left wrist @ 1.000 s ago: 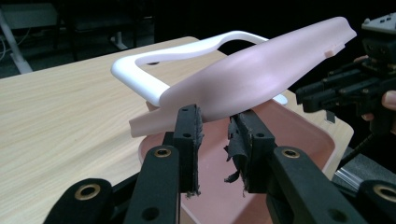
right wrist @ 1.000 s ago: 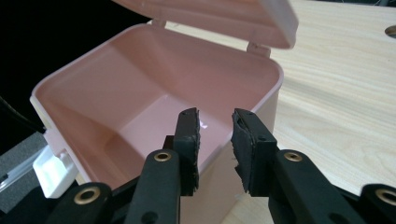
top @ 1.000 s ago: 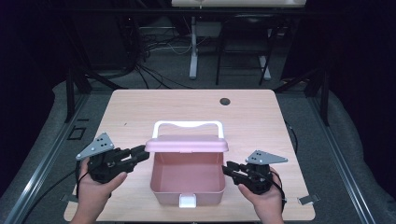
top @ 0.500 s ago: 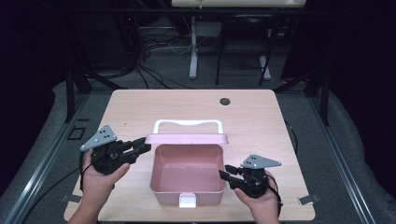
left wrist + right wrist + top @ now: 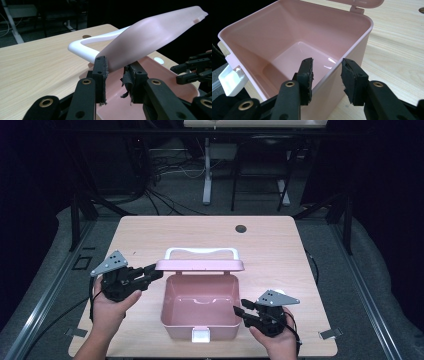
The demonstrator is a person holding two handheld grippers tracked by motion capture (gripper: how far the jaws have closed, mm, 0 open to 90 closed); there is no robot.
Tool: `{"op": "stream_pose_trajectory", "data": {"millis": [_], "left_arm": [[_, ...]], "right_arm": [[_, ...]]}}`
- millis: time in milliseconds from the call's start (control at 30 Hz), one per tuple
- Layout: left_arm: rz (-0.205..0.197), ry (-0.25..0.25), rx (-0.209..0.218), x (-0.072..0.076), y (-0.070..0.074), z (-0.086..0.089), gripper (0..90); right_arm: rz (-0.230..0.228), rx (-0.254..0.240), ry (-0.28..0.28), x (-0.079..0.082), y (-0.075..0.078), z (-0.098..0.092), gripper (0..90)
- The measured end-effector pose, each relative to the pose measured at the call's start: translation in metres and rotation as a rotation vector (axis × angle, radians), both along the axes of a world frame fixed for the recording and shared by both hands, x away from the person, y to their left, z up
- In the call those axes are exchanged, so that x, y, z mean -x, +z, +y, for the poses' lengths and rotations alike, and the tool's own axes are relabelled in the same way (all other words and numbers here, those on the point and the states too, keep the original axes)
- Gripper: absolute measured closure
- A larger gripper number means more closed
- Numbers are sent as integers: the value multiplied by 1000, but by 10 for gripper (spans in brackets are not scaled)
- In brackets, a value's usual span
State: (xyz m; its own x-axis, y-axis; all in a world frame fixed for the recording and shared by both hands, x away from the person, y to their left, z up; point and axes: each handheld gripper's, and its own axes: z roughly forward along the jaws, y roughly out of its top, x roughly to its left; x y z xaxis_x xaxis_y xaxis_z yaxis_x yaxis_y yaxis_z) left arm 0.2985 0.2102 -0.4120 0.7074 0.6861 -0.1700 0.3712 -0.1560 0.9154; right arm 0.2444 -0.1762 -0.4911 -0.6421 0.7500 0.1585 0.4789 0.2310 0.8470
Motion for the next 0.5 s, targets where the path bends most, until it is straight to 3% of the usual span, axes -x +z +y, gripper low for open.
{"op": "stream_pose_trajectory", "data": {"millis": [500], "left_arm": [[8,27,9,-16,-6,-3,718]], "right_arm": [[2,-20,-7,-1,-2,-1,608]]}}
